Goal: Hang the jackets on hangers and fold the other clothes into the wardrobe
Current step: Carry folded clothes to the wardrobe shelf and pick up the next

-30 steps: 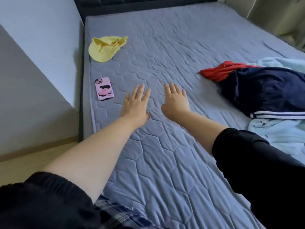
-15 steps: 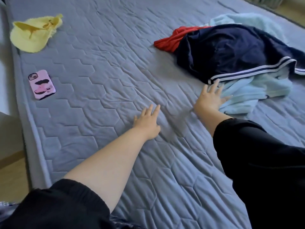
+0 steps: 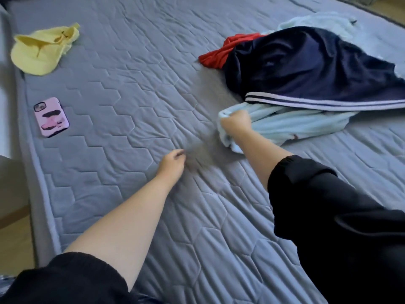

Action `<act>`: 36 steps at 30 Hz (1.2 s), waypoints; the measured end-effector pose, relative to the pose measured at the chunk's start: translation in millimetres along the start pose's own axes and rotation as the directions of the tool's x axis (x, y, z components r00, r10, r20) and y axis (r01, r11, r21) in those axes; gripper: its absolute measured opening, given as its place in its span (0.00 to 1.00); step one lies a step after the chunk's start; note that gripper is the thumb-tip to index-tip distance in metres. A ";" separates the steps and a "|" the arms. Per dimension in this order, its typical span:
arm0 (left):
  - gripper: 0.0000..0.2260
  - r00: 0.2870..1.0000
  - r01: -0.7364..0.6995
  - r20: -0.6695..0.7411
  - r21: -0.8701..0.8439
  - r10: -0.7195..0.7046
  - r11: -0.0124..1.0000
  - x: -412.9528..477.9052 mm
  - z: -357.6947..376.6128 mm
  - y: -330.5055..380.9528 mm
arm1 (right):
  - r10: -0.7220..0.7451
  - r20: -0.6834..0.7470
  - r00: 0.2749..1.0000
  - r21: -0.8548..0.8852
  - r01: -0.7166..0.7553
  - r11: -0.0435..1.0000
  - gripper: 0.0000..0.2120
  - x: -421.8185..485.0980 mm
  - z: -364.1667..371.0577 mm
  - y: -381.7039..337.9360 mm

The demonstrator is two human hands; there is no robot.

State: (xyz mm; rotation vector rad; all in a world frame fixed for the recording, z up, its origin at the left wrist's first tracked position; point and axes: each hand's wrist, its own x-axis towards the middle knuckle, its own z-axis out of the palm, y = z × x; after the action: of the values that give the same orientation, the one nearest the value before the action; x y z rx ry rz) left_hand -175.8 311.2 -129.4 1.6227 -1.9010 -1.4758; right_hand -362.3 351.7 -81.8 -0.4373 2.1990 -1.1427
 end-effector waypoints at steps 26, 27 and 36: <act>0.05 0.971 0.222 0.141 -0.253 -0.191 0.942 0.6 -89.2 -5.9 | -0.389 0.059 0.919 -0.614 0.341 0.712 0.10 -31.7 70.4 -24.5; 0.06 0.961 0.268 0.159 -0.305 -0.228 0.914 -1.3 -97.2 -9.7 | -0.409 0.065 0.910 -0.525 0.379 0.762 0.10 -39.8 82.2 -35.4; 0.14 0.968 0.178 0.048 -0.823 -0.246 0.540 -1.2 -205.9 -37.7 | -0.660 0.393 0.640 0.146 0.665 0.732 0.12 -141.7 165.0 -168.0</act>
State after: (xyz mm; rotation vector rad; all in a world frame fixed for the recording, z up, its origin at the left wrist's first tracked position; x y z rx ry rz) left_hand -5.4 209.0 -63.5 1.3854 -0.6925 -1.9367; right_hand -145.6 230.4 36.1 -1.4575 1.6722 -1.2310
